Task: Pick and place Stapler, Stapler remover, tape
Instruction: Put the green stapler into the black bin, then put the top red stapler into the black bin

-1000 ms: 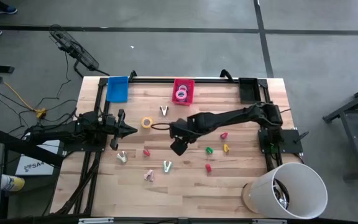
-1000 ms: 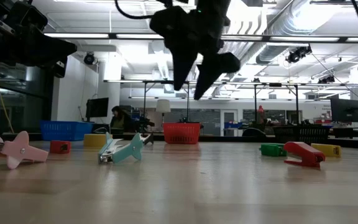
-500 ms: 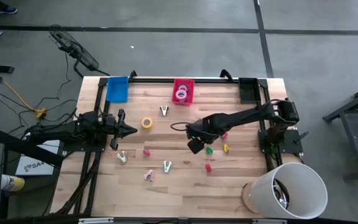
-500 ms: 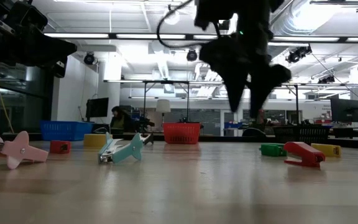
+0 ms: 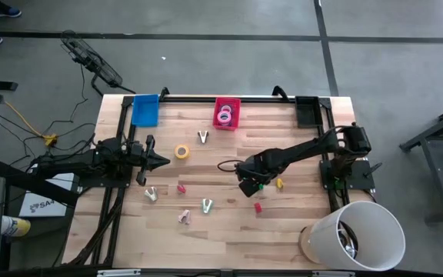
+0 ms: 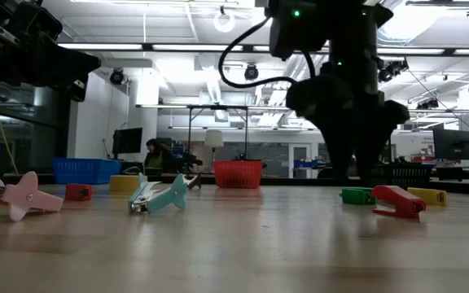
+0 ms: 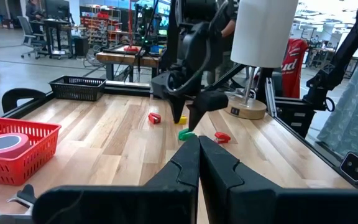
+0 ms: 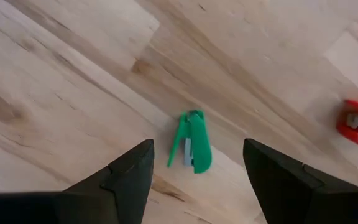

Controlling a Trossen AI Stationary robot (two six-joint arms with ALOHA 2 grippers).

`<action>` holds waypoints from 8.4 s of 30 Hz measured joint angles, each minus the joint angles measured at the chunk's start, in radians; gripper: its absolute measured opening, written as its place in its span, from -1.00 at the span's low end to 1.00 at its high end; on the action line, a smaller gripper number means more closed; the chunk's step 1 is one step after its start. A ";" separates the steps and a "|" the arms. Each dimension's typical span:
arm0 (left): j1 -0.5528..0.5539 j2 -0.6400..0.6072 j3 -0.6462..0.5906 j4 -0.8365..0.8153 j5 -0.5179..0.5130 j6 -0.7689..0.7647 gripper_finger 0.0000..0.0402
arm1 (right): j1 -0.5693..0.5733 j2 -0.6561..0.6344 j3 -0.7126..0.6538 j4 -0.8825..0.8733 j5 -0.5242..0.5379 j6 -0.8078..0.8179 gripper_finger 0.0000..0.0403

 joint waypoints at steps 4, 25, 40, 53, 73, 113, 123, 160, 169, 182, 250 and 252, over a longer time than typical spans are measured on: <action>0.000 0.000 0.000 0.000 0.000 0.000 -1.00 | 0.005 0.005 -0.007 0.016 0.008 0.001 0.18; 0.000 0.000 0.000 0.000 0.000 0.000 -1.00 | 0.030 0.088 -0.007 0.040 0.004 0.007 0.12; 0.000 0.000 0.000 0.000 0.000 0.000 -1.00 | 0.027 0.089 -0.006 0.022 0.004 -0.037 -0.30; 0.000 0.000 0.000 0.000 0.000 0.000 -1.00 | 0.019 0.086 -0.005 -0.002 -0.003 -0.120 -0.71; 0.000 0.000 0.000 0.000 0.000 0.000 -1.00 | -0.168 -0.150 -0.007 -0.147 0.193 -0.328 -0.68; 0.000 0.000 0.000 0.000 0.000 0.000 -1.00 | -0.747 -0.196 -0.055 -0.300 0.441 0.150 -0.73; 0.000 0.000 0.000 0.000 0.000 0.000 -1.00 | -0.759 -0.210 -0.203 -0.257 0.451 0.290 -0.72; 0.000 0.000 0.000 0.000 0.000 0.000 -1.00 | -0.960 -0.212 -0.285 0.036 0.483 0.272 -0.57; 0.000 0.000 0.000 0.000 0.000 0.000 -1.00 | -0.960 -0.212 -0.285 0.032 0.482 0.269 -0.28; 0.000 0.000 0.000 0.000 0.000 0.000 -1.00 | -0.960 -0.215 -0.285 0.069 0.479 0.209 0.00; 0.000 0.000 0.000 0.000 0.000 0.000 -1.00 | -0.320 -0.424 -0.495 0.213 -0.014 -1.923 -0.02; 0.000 0.000 0.000 0.000 0.000 0.000 -1.00 | -0.319 -0.424 -0.510 0.237 -0.018 -1.924 -0.03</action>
